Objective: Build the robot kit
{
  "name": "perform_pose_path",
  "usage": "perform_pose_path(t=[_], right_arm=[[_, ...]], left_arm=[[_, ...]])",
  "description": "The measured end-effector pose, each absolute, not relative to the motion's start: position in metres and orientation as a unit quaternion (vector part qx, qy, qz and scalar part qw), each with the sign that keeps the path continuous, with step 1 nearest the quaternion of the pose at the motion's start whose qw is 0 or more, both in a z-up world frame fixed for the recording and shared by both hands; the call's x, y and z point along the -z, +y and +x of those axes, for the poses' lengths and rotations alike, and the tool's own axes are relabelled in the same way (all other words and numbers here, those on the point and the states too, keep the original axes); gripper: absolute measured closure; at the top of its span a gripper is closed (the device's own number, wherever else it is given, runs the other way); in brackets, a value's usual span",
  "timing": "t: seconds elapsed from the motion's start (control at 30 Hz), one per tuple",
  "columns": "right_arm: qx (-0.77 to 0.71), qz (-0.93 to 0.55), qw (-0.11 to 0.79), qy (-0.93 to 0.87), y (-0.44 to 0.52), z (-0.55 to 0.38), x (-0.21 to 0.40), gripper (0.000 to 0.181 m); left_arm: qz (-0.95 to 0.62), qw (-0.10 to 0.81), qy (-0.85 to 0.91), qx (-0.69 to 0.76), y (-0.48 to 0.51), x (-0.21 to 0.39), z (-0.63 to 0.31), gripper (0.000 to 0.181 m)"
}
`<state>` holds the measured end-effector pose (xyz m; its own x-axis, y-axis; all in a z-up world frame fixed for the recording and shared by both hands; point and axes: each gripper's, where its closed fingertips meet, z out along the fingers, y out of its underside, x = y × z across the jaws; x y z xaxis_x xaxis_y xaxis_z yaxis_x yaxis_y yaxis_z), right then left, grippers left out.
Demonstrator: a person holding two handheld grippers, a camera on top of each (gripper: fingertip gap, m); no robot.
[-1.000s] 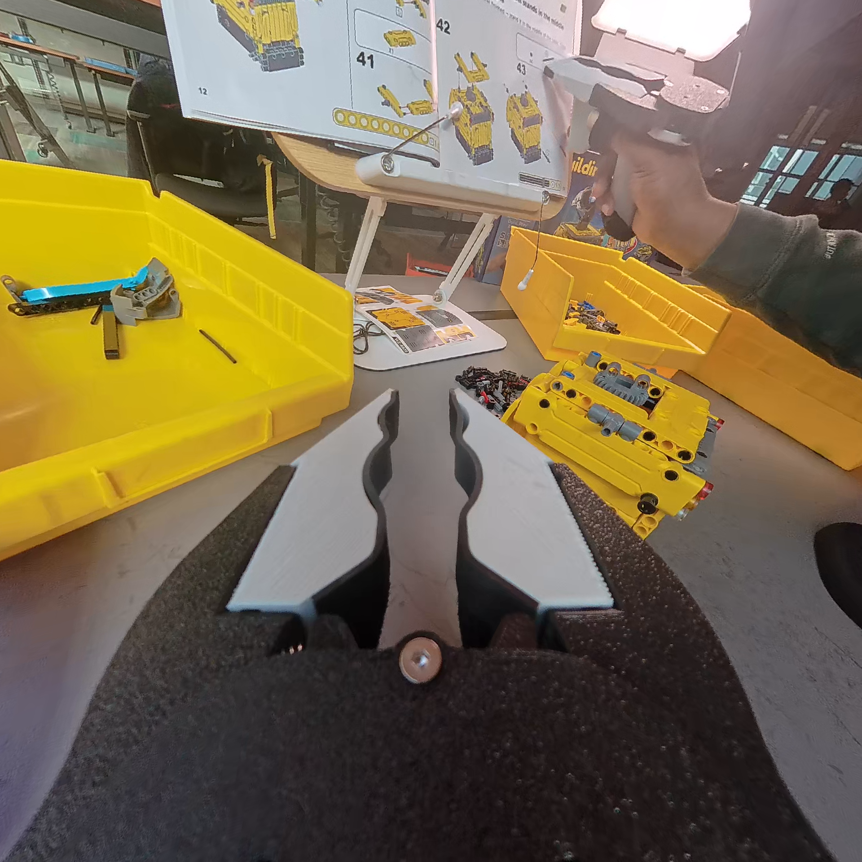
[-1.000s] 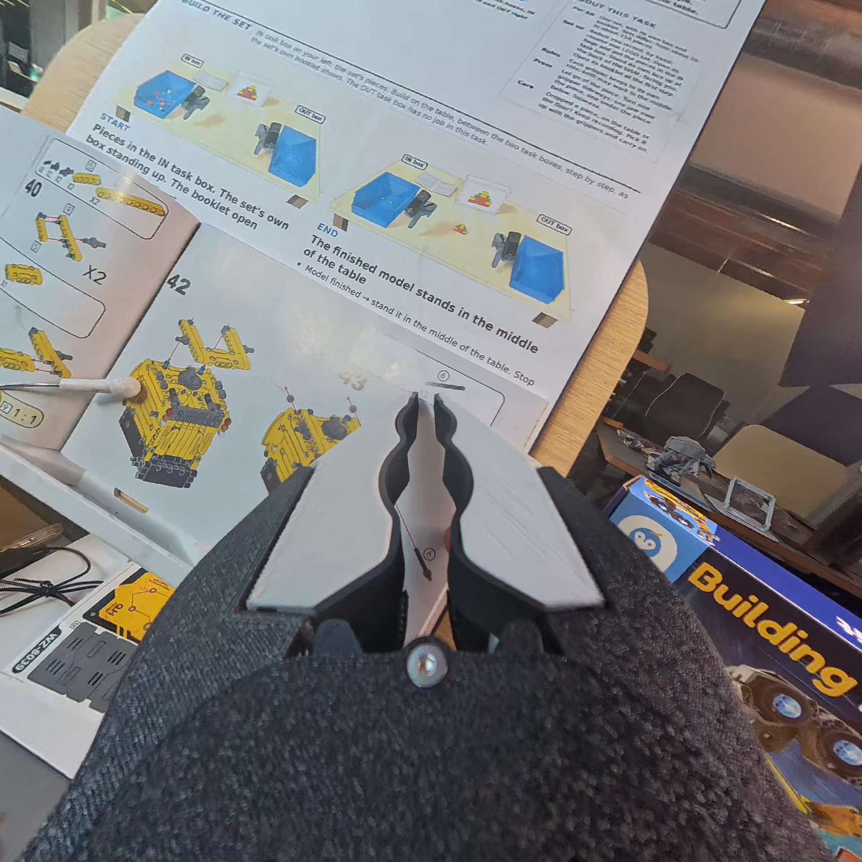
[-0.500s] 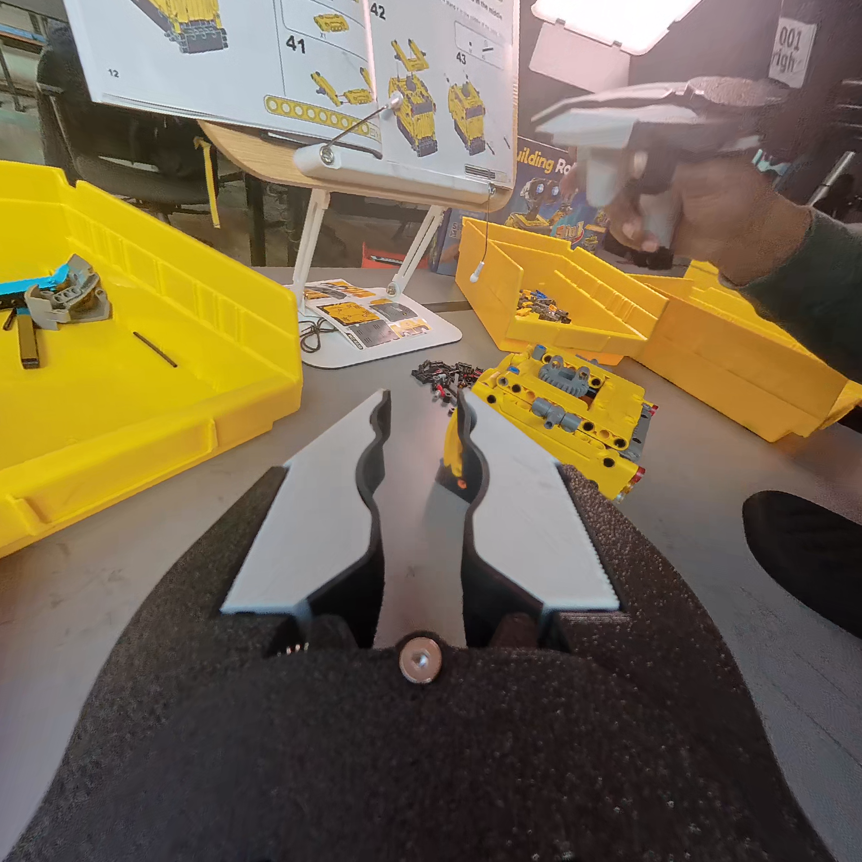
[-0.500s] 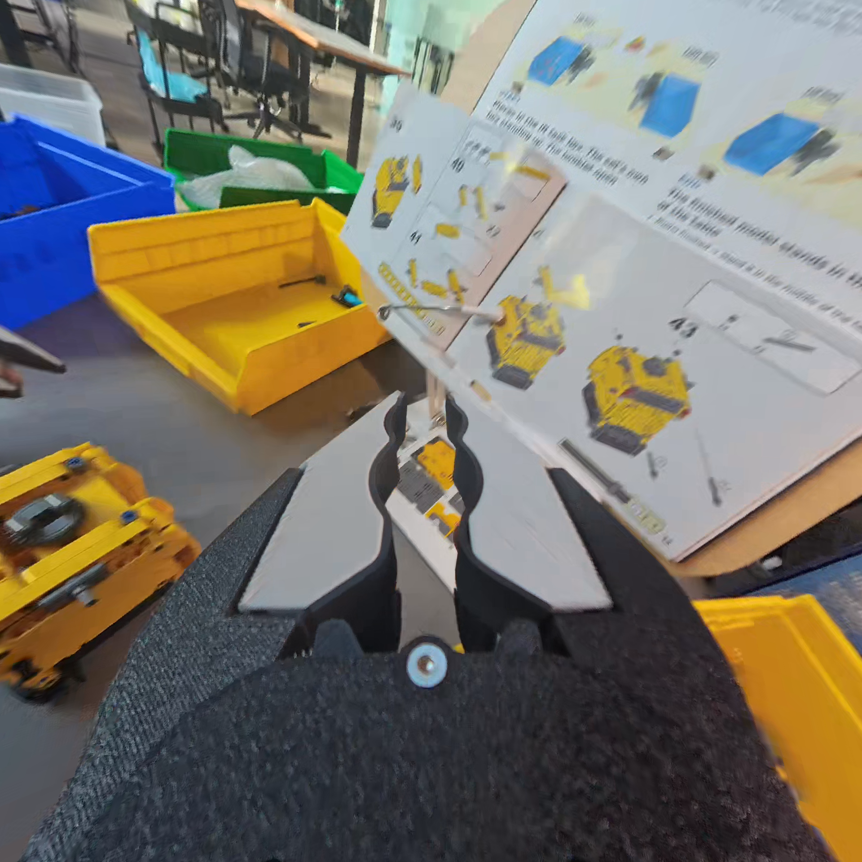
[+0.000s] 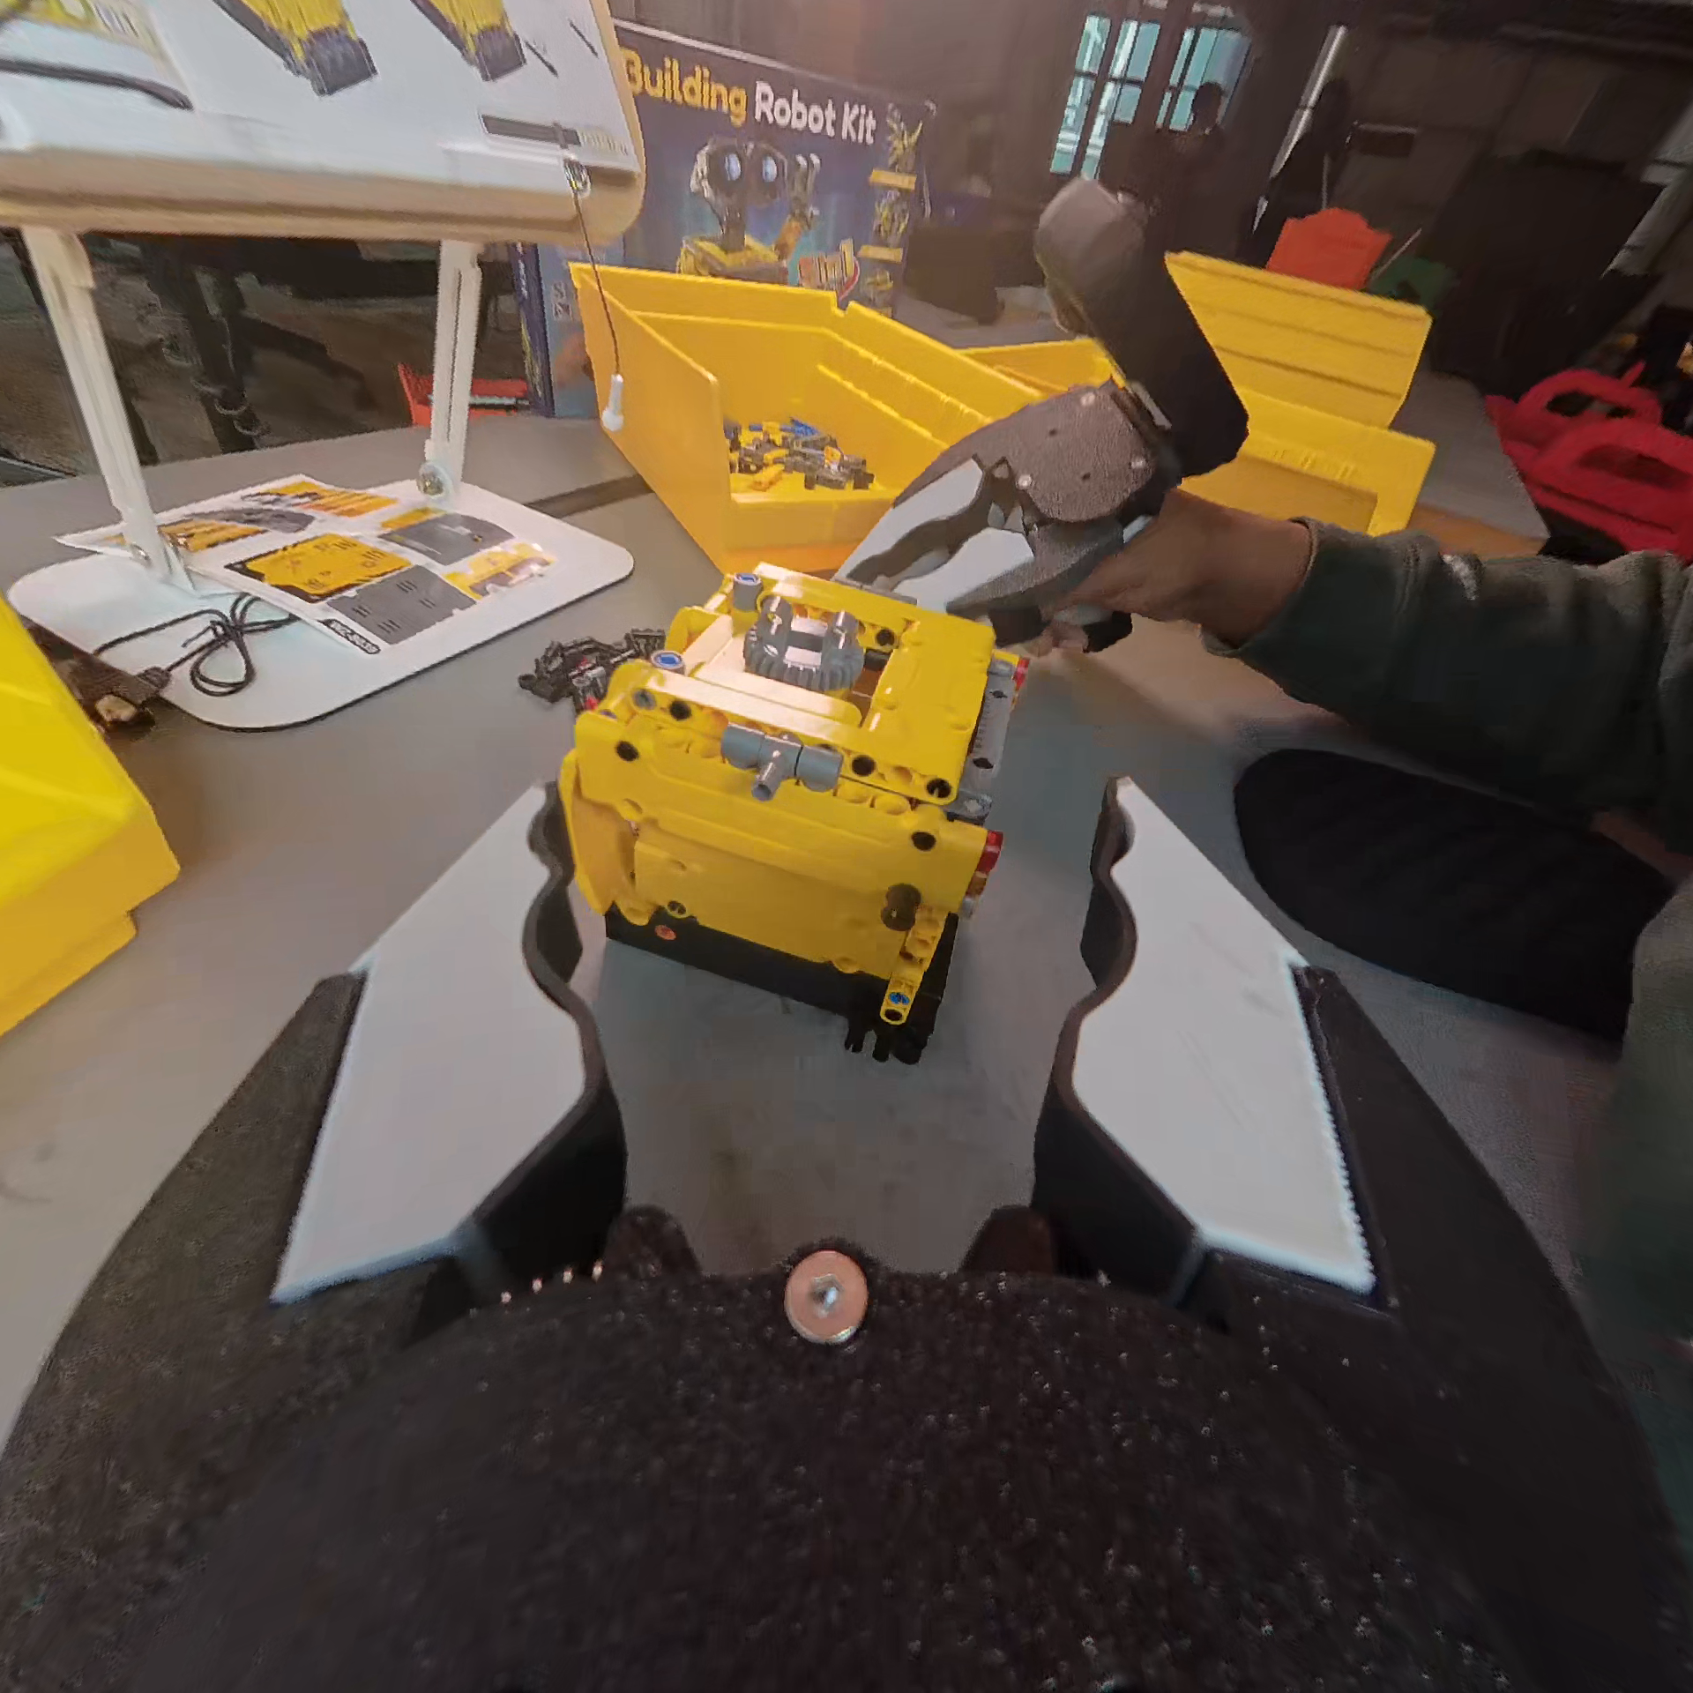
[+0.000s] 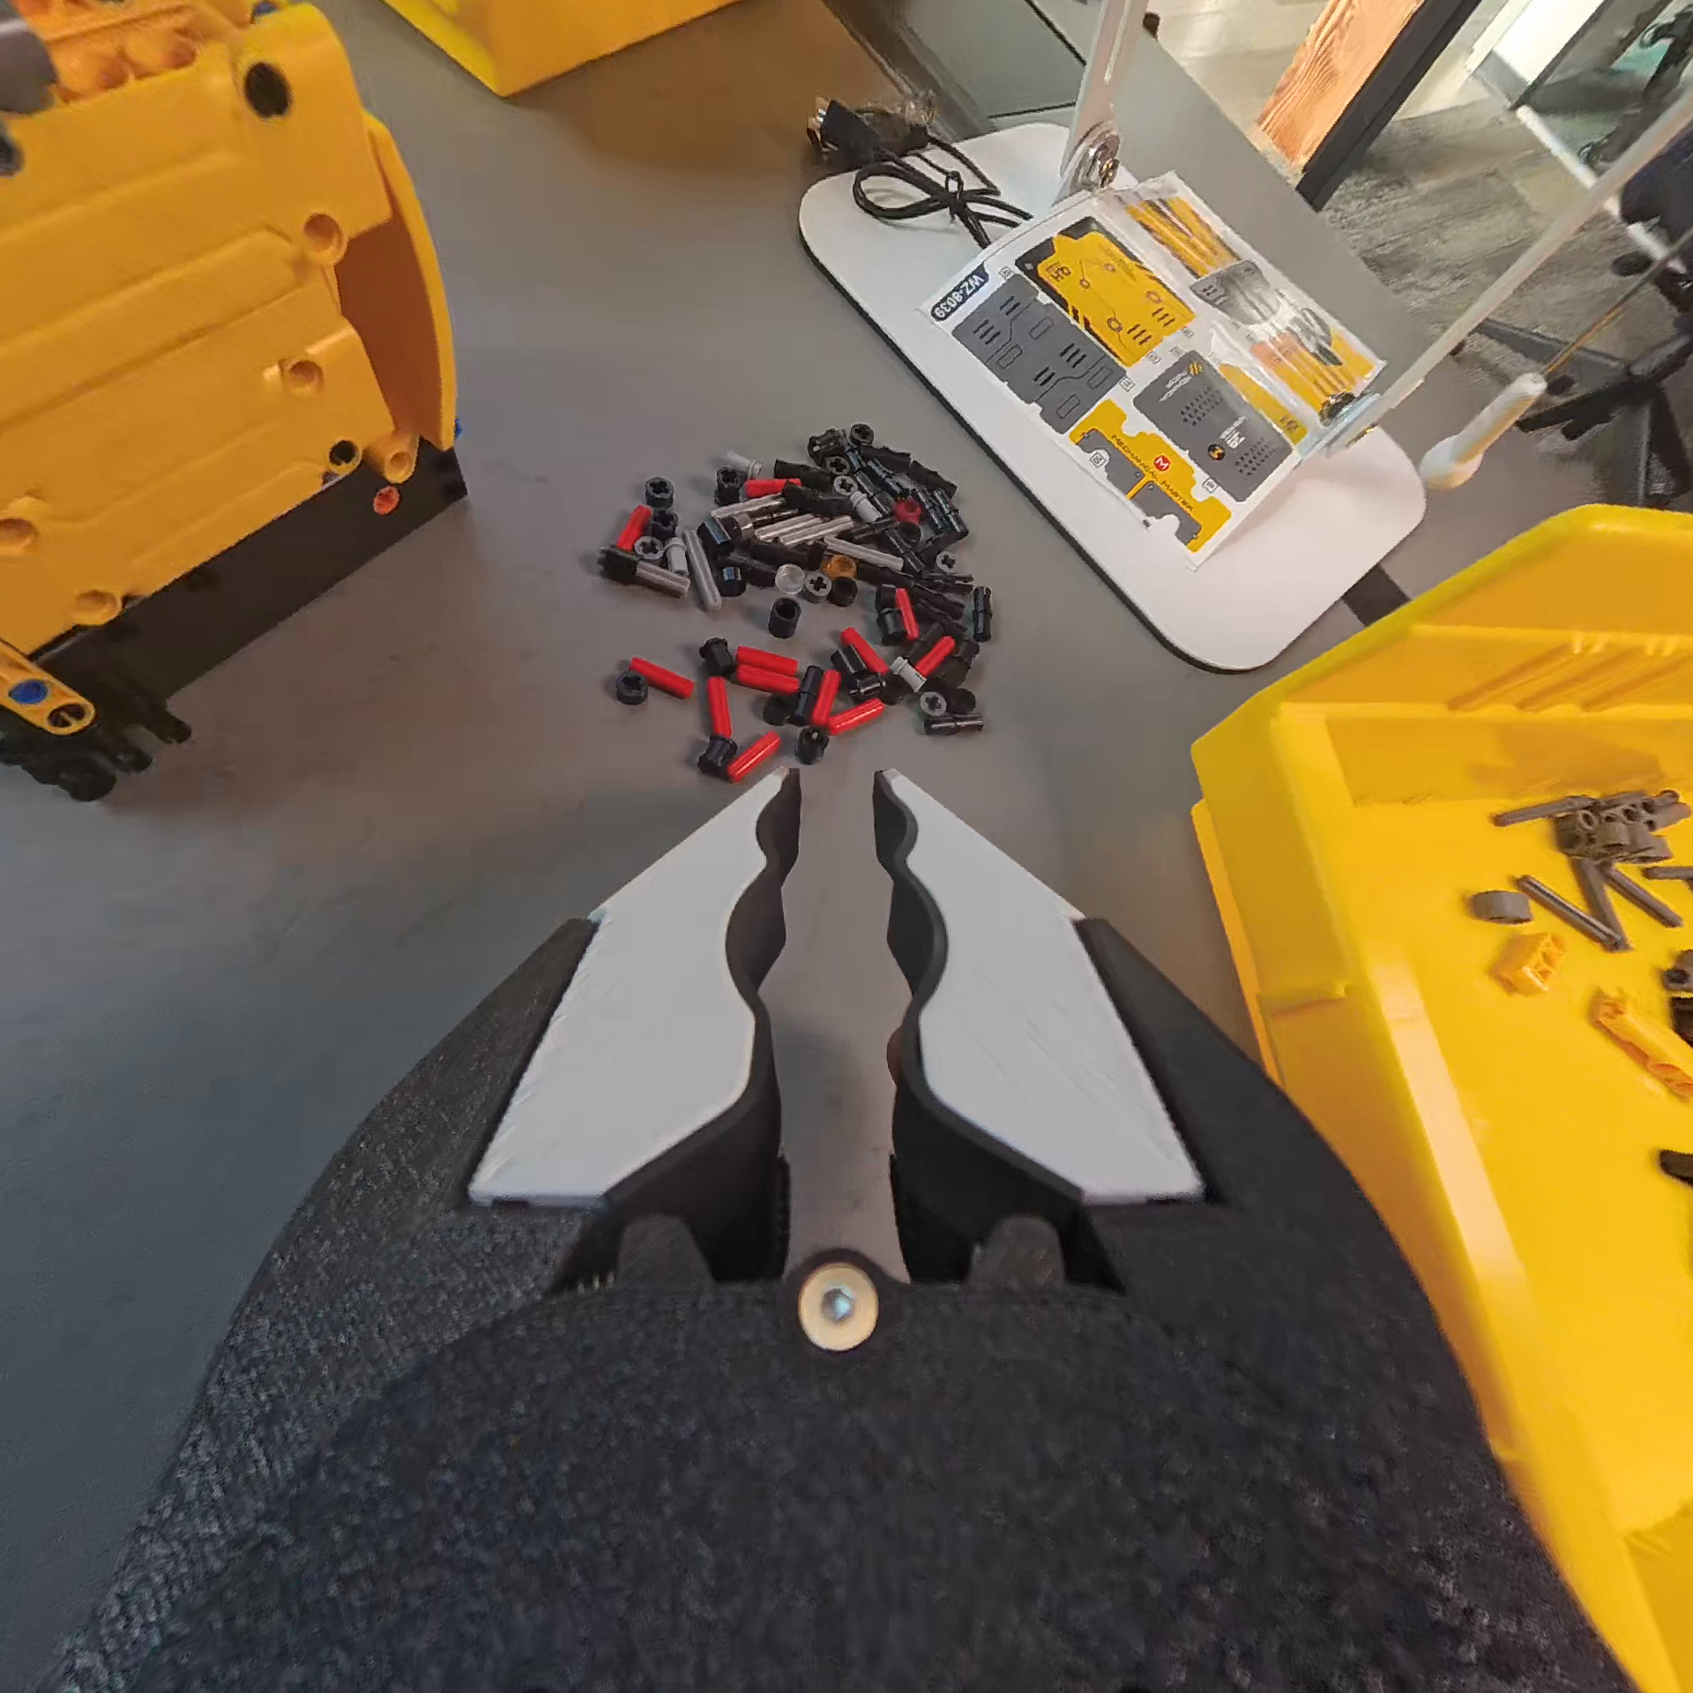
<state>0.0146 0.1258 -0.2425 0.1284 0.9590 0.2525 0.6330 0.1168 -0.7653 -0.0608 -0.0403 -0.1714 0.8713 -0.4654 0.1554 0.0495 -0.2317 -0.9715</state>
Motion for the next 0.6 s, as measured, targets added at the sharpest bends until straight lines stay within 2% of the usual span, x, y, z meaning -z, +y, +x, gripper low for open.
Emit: perform_pose_path(t=[0.13,0.27,0.4,0.5,0.53,0.57,0.6], right_arm=[[-0.243,-0.644,0.388,-0.613,0.139,0.005,0.240,0.166],[-0.243,-0.649,0.386,-0.609,0.153,0.005,0.239,0.166],[-0.242,-0.651,0.379,-0.611,0.163,0.009,0.248,0.167],[-0.252,-0.651,0.373,-0.611,0.166,0.005,0.250,0.175],[-0.255,-0.647,0.371,-0.615,0.165,0.002,0.250,0.177],[-0.259,-0.642,0.368,-0.621,0.163,-0.001,0.249,0.178],[-0.262,-0.639,0.361,-0.627,0.160,-0.005,0.251,0.178]], left_arm=[[-0.795,0.550,0.176,0.188,-0.025,0.199,-0.054,0.054],[-0.800,0.544,0.187,0.171,-0.015,0.203,-0.058,0.070],[-0.801,0.542,0.199,0.156,-0.020,0.203,-0.064,0.074],[-0.802,0.543,0.199,0.150,-0.031,0.203,-0.074,0.077],[-0.802,0.545,0.196,0.147,-0.035,0.202,-0.078,0.080],[-0.799,0.548,0.197,0.149,-0.039,0.201,-0.080,0.099],[-0.797,0.553,0.193,0.147,-0.042,0.200,-0.082,0.109]])
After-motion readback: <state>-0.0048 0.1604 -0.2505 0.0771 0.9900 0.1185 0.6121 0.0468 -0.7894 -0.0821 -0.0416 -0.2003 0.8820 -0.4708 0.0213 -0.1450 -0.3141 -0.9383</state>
